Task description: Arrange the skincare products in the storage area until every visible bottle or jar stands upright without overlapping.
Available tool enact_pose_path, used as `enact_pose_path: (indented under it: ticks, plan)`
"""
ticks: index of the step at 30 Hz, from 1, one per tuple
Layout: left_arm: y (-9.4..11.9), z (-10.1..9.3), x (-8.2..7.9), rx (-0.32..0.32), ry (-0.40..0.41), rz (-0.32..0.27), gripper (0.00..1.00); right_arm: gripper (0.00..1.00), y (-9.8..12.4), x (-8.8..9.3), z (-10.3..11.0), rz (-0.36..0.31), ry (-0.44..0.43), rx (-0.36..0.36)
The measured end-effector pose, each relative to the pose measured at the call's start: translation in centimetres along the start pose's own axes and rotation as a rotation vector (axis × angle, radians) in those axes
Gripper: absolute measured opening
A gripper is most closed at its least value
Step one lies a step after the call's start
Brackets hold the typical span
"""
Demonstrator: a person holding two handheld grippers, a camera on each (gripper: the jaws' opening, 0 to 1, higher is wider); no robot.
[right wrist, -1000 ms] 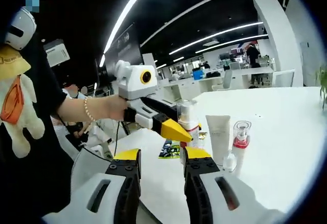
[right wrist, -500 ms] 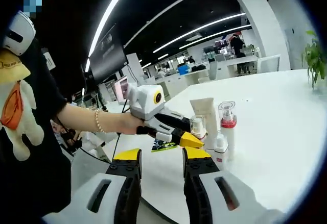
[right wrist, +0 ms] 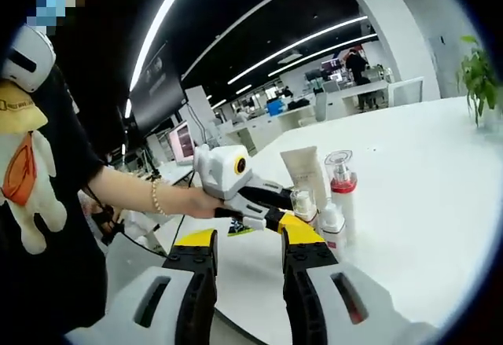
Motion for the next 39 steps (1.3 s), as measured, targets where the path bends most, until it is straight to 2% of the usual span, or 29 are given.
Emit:
enact_pose_path:
  ticks: [8, 18, 26, 39]
  plan:
    - [-0.3, 0.3, 0.4, -0.003, -0.040, -0.029, 0.16, 0.32, 0.2, 0.5, -0.3, 0.008, -0.014, 0.006]
    - [-0.7, 0.2, 1.1, 0.002, -0.034, -0.037, 0.16, 0.32, 0.4, 1.2, -0.8, 0.015, -0.041, 0.018]
    - [-1.0, 0.3, 1.5, 0.008, 0.029, -0.076, 0.16, 0.32, 0.3, 1.2, -1.0, 0.014, -0.048, 0.020]
    - [-1.0, 0.4, 1.7, 0.017, 0.067, -0.074, 0.17, 0.32, 0.1, 1.4, -1.0, 0.021, -0.056, 0.015]
Point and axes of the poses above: the point that each gripper's makers call its tool centre point, and the gripper's own axes: y roughly backward along the fingers, z roughly to its left, x roughly out of its underside, the point moved 5 cm from there along y, roughly backward along the fingers, and after that the axes turned 9 degrees about y, right-handed, at the moved point
